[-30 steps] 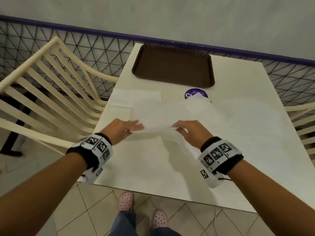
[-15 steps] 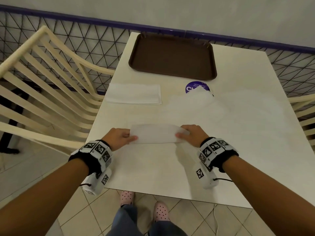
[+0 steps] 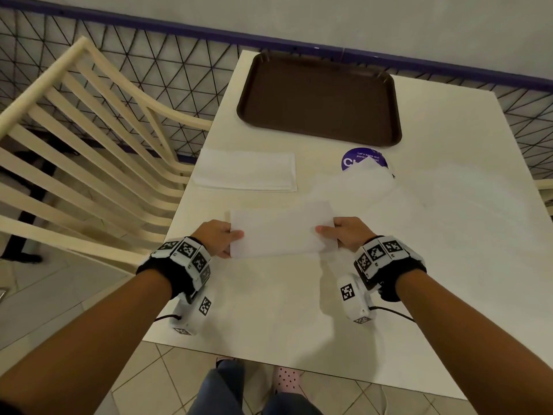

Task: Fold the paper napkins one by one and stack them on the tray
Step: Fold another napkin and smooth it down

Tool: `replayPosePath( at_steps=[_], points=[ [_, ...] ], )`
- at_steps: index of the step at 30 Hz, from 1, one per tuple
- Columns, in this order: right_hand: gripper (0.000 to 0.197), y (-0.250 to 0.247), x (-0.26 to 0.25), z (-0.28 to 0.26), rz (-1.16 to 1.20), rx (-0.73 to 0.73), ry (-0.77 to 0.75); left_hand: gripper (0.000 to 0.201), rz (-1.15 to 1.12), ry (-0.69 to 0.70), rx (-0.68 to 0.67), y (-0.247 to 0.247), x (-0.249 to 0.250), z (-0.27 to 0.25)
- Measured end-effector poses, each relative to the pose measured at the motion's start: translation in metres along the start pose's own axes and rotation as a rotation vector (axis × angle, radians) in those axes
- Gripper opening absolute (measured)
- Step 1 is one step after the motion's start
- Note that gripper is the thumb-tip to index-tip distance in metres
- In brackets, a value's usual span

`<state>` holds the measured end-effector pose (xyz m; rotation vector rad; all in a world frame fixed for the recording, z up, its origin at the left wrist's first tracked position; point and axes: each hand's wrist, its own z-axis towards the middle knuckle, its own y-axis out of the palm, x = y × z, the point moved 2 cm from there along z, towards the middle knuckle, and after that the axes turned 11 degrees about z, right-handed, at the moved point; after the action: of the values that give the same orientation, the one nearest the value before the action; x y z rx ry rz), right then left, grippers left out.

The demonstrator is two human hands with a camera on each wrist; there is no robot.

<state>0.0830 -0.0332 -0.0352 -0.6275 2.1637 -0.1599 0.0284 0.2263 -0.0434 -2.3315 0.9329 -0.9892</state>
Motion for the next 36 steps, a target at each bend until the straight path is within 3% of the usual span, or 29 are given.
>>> replayPosePath(
  at_steps=[7,12,16,19,21,24,27,30,34,36],
  points=[
    [0.024,0.001,-0.003,0.008,-0.075,0.027,0.019,0.034,0.095,-0.054,0.01,-0.003,0.004,0.004],
    [0.042,0.001,-0.007,0.015,-0.178,0.088,0.047,0.039,0.181,-0.068,0.059,-0.004,0.008,0.004],
    [0.025,0.001,-0.012,0.013,-0.246,0.073,0.051,0.032,0.245,-0.097,0.047,-0.004,0.013,0.001],
    [0.03,0.002,-0.012,0.014,-0.244,0.076,0.05,0.032,0.326,-0.11,0.134,-0.007,0.02,-0.004],
    [0.034,0.002,-0.01,0.017,-0.225,0.085,0.066,0.043,0.436,-0.044,0.264,-0.007,0.029,-0.009],
    [0.021,0.003,-0.008,0.02,-0.241,0.103,0.082,0.048,0.732,0.258,0.414,0.002,0.047,-0.014],
    [0.043,0.004,-0.008,0.019,-0.23,0.114,0.069,0.046,0.873,0.49,0.389,0.023,0.061,-0.013],
    [0.024,0.005,-0.006,0.018,-0.238,0.125,0.071,0.046,0.947,0.517,0.313,0.043,0.06,-0.013],
    [0.044,0.006,-0.008,0.012,-0.241,0.151,0.037,0.05,0.931,0.466,0.284,0.052,0.052,-0.014],
    [0.023,0.008,-0.012,0.005,-0.292,0.143,0.011,0.051,0.934,0.468,0.292,0.052,0.05,-0.015]
  ],
)
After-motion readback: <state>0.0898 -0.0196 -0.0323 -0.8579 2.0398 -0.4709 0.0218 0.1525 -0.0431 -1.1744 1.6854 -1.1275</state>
